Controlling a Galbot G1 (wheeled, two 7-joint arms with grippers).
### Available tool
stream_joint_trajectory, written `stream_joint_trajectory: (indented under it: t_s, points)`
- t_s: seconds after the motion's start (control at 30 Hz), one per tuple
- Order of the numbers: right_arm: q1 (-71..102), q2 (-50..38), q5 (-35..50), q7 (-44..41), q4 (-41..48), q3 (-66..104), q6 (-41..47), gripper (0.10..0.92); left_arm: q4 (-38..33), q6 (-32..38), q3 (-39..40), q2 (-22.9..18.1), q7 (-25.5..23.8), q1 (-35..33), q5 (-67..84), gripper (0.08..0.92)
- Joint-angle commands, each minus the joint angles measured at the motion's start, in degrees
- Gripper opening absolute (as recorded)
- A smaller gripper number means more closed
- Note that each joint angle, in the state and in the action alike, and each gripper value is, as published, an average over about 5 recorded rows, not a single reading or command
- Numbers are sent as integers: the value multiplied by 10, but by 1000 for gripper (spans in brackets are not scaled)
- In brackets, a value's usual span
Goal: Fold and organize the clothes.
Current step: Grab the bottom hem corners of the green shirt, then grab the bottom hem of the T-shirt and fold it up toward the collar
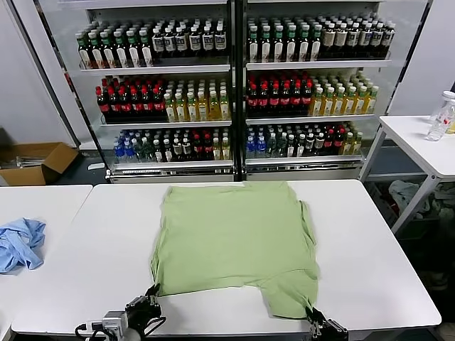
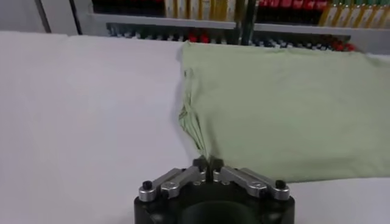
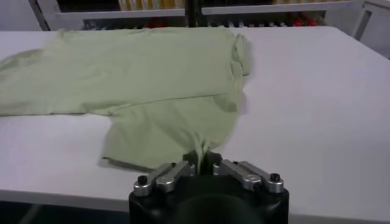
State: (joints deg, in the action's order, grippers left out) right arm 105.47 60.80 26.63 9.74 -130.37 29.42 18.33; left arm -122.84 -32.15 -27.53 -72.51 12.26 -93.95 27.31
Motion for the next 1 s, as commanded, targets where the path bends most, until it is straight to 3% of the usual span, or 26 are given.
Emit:
stream_joint_trajectory:
  t_s: [0.03,0.3,0.7,1.0]
  points:
    - [-19,-23,25,-2,-20,19,-37,106,-86,17,-36,15,-5,1,114,87]
    - [-136,-73,62,9,36,17,-53,106,-59,33,-43,22,-9,55,155,86]
    - [-376,-109,94,14,198,-85,-46,106,93,35,-7,70,1,248,190,86]
    - [-477,-97,55,7,275,-166,-36,106,170,40,54,62,2,311,148,86]
